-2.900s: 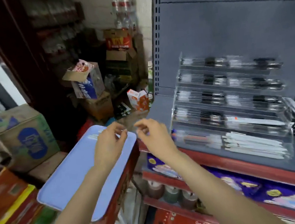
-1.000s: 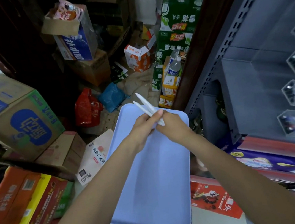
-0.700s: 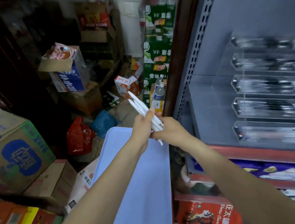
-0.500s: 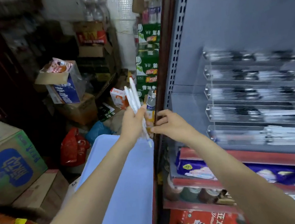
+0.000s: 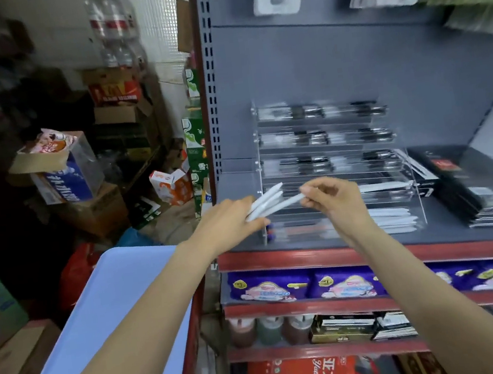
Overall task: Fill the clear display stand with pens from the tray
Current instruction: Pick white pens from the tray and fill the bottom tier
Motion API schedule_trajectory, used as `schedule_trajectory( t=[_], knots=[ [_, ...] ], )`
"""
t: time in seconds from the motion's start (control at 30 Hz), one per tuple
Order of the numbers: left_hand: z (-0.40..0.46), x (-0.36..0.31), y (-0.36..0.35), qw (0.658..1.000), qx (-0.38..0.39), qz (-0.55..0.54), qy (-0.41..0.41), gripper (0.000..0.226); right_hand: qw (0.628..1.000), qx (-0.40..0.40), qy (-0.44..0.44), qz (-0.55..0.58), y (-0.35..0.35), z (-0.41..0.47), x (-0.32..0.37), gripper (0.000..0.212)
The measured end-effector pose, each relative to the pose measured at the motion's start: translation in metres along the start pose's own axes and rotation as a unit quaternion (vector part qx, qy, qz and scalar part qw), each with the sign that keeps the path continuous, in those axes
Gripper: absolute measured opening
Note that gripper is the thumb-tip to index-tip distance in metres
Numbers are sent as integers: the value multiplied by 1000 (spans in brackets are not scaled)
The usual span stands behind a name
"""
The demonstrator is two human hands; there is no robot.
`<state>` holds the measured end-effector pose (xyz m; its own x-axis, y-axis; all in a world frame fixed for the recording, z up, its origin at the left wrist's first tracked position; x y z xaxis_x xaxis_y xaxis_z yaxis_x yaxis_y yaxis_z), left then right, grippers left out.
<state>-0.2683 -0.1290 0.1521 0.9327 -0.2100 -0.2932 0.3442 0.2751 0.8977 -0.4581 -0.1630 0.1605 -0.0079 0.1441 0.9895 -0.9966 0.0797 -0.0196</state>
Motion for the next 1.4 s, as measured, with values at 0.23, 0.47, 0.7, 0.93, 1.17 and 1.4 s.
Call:
schedule_trajectory(
  t=[0.23,0.47,0.7,0.93,1.17,1.4],
  knots=[
    [2,13,-8,998,-34,-20,56,29,993,-109,-41,-32,61,16,-35,15],
    [8,5,-10,996,-27,-79,44,24,958,-51,51,-278,40,25,-50,6],
    [3,7,-10,997,-17,-72,34,18,863,26,156,-481,29,27,-48,5],
    [13,-12,-22,982,50,-177,30,18,988,122,18,-92,-7,5,-14,12],
    [18,-26,-28,963,64,-258,46,24,993,101,-31,-61,12,14,-16,13],
    [24,-2,-11,989,-45,-128,58,26,996,-17,-19,-83,69,37,-28,15]
  ],
)
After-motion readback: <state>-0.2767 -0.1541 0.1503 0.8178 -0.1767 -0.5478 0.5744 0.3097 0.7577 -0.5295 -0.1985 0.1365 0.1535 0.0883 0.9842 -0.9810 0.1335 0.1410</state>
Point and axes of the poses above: each hand's wrist, its own z-axis towards the middle knuckle, its own y-axis out of the back of the hand, x = y × z, the point moved 4 cm from there along z, towards the middle knuckle, and after that the axes turned 12 degrees about -x, right-handed, at the moved point
